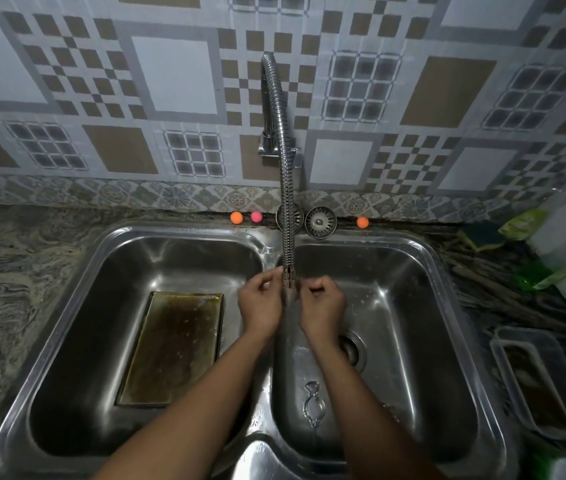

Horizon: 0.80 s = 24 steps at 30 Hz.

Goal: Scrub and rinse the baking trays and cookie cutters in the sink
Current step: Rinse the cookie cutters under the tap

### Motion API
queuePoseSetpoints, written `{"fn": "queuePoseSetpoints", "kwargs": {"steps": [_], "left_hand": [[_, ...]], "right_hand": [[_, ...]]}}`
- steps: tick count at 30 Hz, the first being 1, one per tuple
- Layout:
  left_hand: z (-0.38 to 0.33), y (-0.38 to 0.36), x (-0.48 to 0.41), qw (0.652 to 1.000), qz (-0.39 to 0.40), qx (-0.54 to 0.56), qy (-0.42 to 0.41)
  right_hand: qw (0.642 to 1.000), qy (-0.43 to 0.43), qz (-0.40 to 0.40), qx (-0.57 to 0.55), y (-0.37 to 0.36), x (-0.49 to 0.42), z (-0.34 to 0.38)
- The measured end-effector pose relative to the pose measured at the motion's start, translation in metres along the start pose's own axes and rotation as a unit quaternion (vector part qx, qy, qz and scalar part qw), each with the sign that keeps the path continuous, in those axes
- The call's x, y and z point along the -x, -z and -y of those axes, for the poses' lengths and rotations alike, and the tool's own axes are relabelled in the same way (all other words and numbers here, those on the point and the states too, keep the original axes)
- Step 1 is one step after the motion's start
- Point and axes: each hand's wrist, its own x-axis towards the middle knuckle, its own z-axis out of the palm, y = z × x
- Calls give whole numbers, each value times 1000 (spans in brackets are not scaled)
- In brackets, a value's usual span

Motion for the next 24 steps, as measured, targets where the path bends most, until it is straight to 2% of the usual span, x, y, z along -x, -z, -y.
{"fn": "queuePoseSetpoints", "kwargs": {"steps": [2,4,6,8,10,13,15,17,18,21,24], "left_hand": [[-2,-3,2,999,29,21,-27],[0,-8,7,996,80,13,-41],[6,-14,10,992,104,-44,-54],[12,-23,11,987,107,-113,-51],[19,-33,10,974,109,-189,-57],[44,-43,9,937,173,-300,-47],[62,-48,15,921,227,-316,2],[80,-55,21,912,253,-322,19],[91,-61,24,906,261,-331,30],[111,-79,33,885,275,-372,58],[125,-98,44,891,299,-335,63]], "right_hand": [[987,-106,61,-103,-8,-5,-5],[943,-258,106,-180,-10,-5,-12],[928,-328,118,-133,-3,-4,-14],[942,-314,76,-89,9,-5,-23],[970,-227,53,-76,25,-8,-35],[987,-126,94,43,57,-15,-53],[971,-69,113,199,79,-19,-63],[930,-44,139,338,98,-19,-70],[914,-44,153,372,105,-18,-72],[909,-56,176,375,123,-17,-86],[910,-98,156,370,138,-25,-102]]}}
